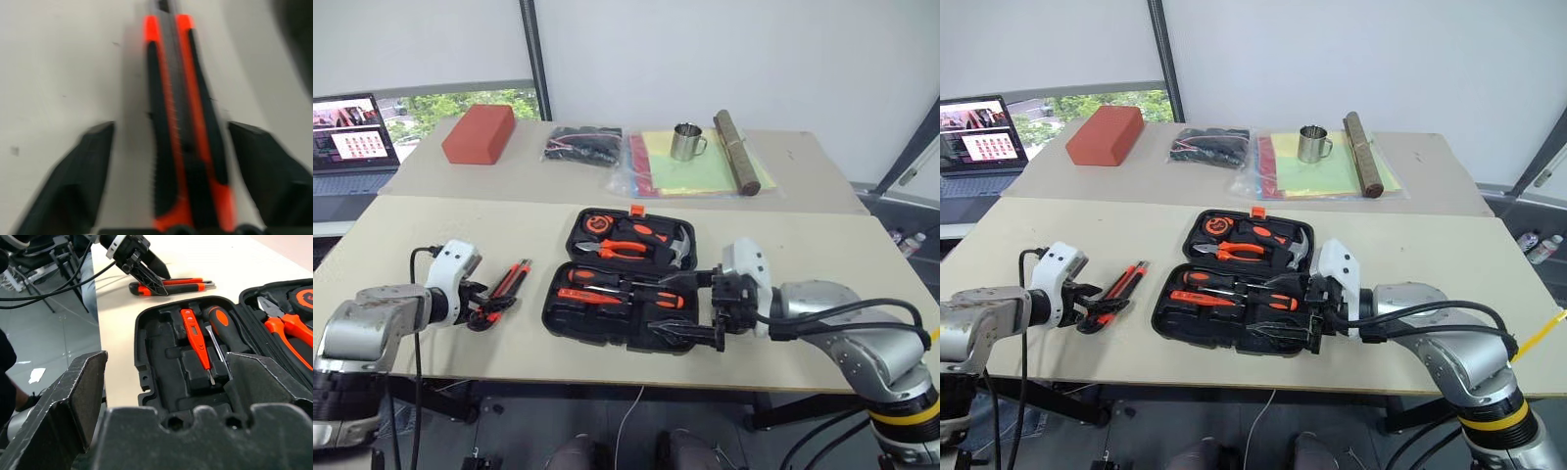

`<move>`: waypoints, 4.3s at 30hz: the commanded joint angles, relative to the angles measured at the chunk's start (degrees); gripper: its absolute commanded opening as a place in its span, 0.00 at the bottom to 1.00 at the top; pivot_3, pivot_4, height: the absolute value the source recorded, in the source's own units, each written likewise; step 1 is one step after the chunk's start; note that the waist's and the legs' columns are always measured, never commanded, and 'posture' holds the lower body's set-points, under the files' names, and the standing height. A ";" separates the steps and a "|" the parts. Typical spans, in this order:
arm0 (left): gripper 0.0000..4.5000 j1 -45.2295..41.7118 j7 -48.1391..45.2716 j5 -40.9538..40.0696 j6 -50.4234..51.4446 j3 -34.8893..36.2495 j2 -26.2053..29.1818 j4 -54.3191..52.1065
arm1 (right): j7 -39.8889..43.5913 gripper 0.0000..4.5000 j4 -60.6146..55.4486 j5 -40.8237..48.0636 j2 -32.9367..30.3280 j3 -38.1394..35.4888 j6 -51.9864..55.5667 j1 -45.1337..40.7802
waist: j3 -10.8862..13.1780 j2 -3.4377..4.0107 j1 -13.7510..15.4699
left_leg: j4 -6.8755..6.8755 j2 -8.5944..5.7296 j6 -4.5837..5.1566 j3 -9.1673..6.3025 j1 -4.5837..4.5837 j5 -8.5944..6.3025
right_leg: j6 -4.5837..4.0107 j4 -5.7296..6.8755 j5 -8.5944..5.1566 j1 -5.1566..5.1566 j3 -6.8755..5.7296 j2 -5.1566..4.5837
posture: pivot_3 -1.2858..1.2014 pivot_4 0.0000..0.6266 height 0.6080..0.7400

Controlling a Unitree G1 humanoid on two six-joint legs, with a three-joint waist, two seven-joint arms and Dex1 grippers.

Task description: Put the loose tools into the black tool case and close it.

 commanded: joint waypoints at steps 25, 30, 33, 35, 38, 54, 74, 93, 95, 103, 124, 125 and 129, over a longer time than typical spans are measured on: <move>0.37 -32.31 -51.06 4.00 -48.06 -34.18 -1.22 19.21 | -3.49 1.00 -9.63 5.23 -5.82 -10.35 2.30 8.22 | 0.06 -0.10 0.35 | 0.14 0.04 0.43 0.09 -0.23 0.29 | -0.02 -0.02 -0.02 -0.13 -0.06 0.13 | 0.52 0.24 0.97; 0.37 -36.34 -51.06 3.75 -53.08 -41.81 -2.81 24.59 | -8.01 1.00 -13.18 6.47 -5.28 -12.77 3.08 12.21 | 0.06 -0.11 0.37 | 0.18 0.07 0.54 -0.04 -0.34 0.33 | -0.08 -0.02 0.00 -0.18 -0.01 0.06 | 0.52 0.24 0.97; 0.37 -36.82 -51.06 1.03 -50.50 -43.99 -3.78 23.00 | -10.74 1.00 -14.67 7.59 -4.51 -14.06 3.40 14.10 | 0.07 -0.11 0.51 | 0.36 0.07 0.58 -0.18 -0.51 0.34 | -0.07 -0.02 0.00 -0.20 -0.03 0.06 | 0.52 0.24 0.97; 0.37 -36.58 -51.06 2.18 -51.57 -45.59 -3.59 22.56 | -12.08 1.00 -15.45 8.08 -4.04 -14.49 3.61 14.97 | 0.07 -0.11 0.58 | 0.46 0.08 0.62 -0.24 -0.55 0.32 | -0.06 -0.01 -0.01 -0.20 -0.01 0.05 | 0.52 0.24 0.97; 0.37 -36.73 -51.06 5.18 -52.13 -46.13 -4.29 24.45 | -13.68 1.00 -16.35 8.68 -3.77 -14.70 3.72 15.88 | 0.07 -0.11 0.74 | 0.54 0.08 0.65 -0.29 -0.54 0.31 | -0.04 -0.01 -0.01 -0.14 0.00 0.04 | 0.52 0.24 0.97; 0.71 -37.83 -51.06 0.08 -44.86 -37.01 -5.92 26.87 | -14.05 1.00 -15.74 9.75 -4.70 -14.57 2.92 16.71 | 0.07 -0.12 0.77 | 0.69 0.08 0.85 -0.36 -0.59 0.24 | 0.04 0.00 -0.02 -0.10 0.00 0.08 | 0.52 0.24 0.97; 0.02 -36.06 -51.06 2.08 -57.36 -47.79 2.53 26.74 | -12.89 1.00 -14.41 9.60 -5.20 -13.99 3.00 15.37 | 0.07 -0.12 0.94 | 0.82 0.05 0.87 -0.37 -0.61 0.22 | 0.20 -0.01 -0.05 -0.03 0.00 0.05 | 0.52 0.24 0.97; 0.02 -38.88 -51.06 4.60 -60.75 -48.63 -4.43 30.60 | -14.92 1.00 -14.89 11.64 -4.86 -15.25 3.27 16.17 | 0.08 -0.14 0.75 | 0.95 0.06 0.95 -0.40 -0.68 0.18 | 0.16 0.03 -0.02 -0.04 -0.02 0.08 | 0.52 0.24 0.97; 0.02 -37.53 -51.02 9.38 -66.08 -48.59 -6.14 32.53 | -14.98 1.00 -14.62 11.30 -4.85 -15.17 3.17 16.11 | 0.08 -0.13 0.66 | 0.91 0.07 0.95 -0.37 -0.63 0.18 | 0.07 0.03 0.03 -0.05 0.01 0.10 | 0.52 0.24 0.97; 0.02 -34.89 -51.06 16.92 -72.60 -47.42 -9.10 33.12 | -15.74 1.00 -14.31 10.41 -4.27 -14.53 3.10 16.30 | -0.05 -0.03 0.88 | 0.97 0.07 0.96 -0.41 -0.49 0.16 | 0.09 0.02 0.05 0.09 0.05 -0.05 | 0.52 0.24 0.97; 0.02 -32.18 -46.84 25.84 -76.31 -44.38 -11.92 34.61 | -15.52 1.00 -14.14 10.58 -4.82 -15.12 3.24 17.50 | -0.61 0.66 1.12 | 1.01 0.08 1.15 -0.42 -0.34 0.07 | 0.20 -0.01 0.06 0.29 0.03 -0.07 | 0.52 0.24 0.97; 0.02 -32.20 -46.67 26.06 -76.43 -43.91 -12.29 35.04 | -15.51 1.00 -14.14 10.61 -4.85 -15.15 3.27 17.52 | -0.65 0.70 1.21 | 1.01 0.08 1.20 -0.42 -0.28 0.04 | 0.31 -0.01 0.00 0.35 0.03 -0.09 | 0.52 0.24 0.97; 0.02 -32.78 -47.16 23.93 -75.28 -40.43 -13.51 35.52 | -15.48 1.00 -14.32 10.93 -4.99 -15.39 3.45 17.76 | -0.71 0.78 1.43 | 1.03 0.08 1.31 -0.44 -0.16 -0.03 | 0.50 -0.06 -0.01 0.50 0.01 -0.47 | 0.52 0.24 0.97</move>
